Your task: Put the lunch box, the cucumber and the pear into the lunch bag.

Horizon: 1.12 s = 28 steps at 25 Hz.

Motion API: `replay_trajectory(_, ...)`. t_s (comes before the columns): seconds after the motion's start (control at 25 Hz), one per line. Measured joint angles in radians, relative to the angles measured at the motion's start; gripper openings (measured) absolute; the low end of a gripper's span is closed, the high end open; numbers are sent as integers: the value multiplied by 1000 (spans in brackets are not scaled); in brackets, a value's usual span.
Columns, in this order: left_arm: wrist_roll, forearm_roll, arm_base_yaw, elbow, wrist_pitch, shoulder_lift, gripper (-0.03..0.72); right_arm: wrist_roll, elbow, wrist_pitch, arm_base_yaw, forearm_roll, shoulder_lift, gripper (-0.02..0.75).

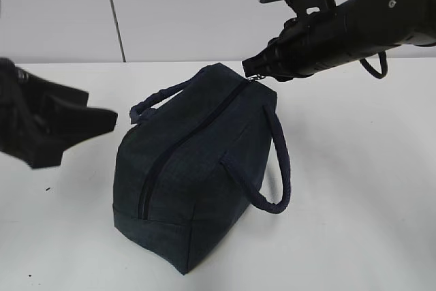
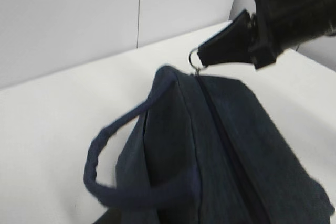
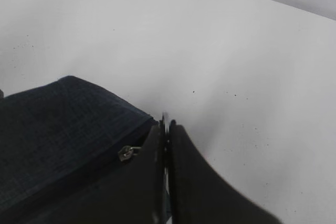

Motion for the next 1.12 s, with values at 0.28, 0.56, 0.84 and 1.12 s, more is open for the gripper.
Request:
replay_trajectory(0.28,-111,39,-17,-338,31,287,369,0,0,0,0,15,0,6)
replay_trajectory(0.56,-432,335,-92,-618,75,541,369,0,0,2,0,48,0,6)
replay_trajectory(0.84,-517,408,-105,-648,112,603,369,0,0,2,0,52,0,6)
replay_trajectory(1.12,-576,418,-128,-649,132,661,73,0,0,-9,0,61,0,6)
